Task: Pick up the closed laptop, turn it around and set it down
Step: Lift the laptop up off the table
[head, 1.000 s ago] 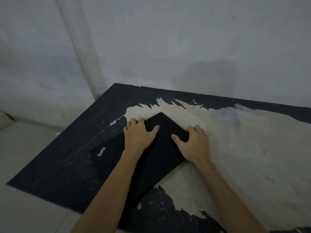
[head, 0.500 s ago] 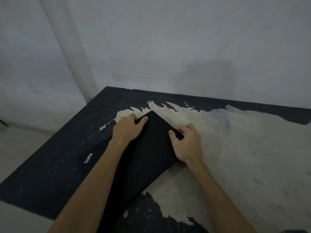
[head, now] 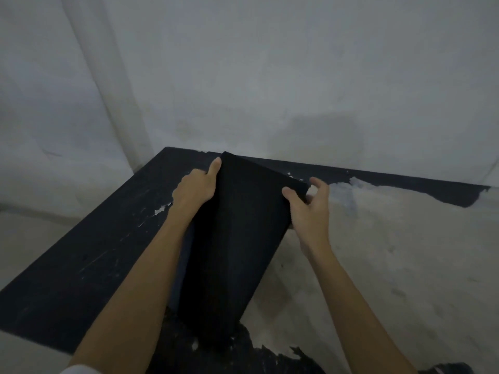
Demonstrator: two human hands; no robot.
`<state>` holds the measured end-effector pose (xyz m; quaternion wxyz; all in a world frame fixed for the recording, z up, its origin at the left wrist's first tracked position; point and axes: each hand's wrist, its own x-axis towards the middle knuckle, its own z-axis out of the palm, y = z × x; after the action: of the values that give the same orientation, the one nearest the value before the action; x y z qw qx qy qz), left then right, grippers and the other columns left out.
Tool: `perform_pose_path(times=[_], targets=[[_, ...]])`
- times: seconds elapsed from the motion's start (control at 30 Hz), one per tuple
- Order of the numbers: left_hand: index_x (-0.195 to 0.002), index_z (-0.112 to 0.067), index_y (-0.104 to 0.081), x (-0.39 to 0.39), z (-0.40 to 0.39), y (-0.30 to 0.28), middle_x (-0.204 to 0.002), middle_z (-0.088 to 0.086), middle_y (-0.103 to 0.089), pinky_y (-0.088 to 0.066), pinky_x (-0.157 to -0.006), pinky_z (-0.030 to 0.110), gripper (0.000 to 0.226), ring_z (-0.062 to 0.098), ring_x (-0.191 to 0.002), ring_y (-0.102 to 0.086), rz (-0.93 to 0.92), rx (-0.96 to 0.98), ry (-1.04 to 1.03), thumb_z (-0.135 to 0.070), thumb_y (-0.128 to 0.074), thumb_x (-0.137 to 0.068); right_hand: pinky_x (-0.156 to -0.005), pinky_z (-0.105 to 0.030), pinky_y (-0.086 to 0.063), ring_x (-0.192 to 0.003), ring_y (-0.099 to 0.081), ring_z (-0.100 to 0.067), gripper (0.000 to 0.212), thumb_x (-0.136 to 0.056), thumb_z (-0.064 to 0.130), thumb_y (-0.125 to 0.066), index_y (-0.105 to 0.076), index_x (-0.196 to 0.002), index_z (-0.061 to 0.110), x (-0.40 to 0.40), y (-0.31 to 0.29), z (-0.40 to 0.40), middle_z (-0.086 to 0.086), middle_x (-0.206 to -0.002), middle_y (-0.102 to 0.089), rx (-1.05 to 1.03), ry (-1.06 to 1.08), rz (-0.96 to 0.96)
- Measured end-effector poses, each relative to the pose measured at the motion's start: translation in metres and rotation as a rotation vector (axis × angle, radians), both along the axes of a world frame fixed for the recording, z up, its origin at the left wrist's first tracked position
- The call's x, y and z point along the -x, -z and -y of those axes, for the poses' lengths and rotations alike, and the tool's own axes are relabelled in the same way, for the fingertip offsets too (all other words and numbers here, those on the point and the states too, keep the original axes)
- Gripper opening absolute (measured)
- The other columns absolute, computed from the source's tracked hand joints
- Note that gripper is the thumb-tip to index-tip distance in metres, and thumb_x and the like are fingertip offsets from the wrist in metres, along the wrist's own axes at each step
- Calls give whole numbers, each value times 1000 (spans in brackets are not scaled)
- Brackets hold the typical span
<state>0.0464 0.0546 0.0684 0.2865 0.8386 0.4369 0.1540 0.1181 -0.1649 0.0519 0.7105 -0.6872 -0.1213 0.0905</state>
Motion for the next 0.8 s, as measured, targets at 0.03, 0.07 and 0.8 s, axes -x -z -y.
perform_pose_path(times=[0.03,0.07,0.8], targets=[[-110,-3,-67,-1,-1,-2,-109,14,-62,-42,-86,43,91,30,-95,-55,21,5,-10,-78,-19,-95,-90,-48,-61,-101,-70,-17,64,-93,31,-70,-33,-146,30,5,3,1,-4,-117,-66,-31,-28,-76],[-113,-2,-67,-2,-2,-3,-114,17,-65,-45,-90,45,93,34,-100,-59,40,16,-17,-79,-18,-95,-93,-51,-59,-106,-70,-21,63,-95,31,-66,-30,-147,32,10,6,0,-6,-123,-66,-44,-46,-111],[-77,-17,-63,-24,45,-67,-81,0,-67,-53,-74,41,62,21,-76,-63,305,-375,492,-63,-31,-103,-109,-36,-49,-132,-58,-11,57,-100,47,-49,-45,-154,27,-43,-92,33,8,-147,-59,317,-357,439]])
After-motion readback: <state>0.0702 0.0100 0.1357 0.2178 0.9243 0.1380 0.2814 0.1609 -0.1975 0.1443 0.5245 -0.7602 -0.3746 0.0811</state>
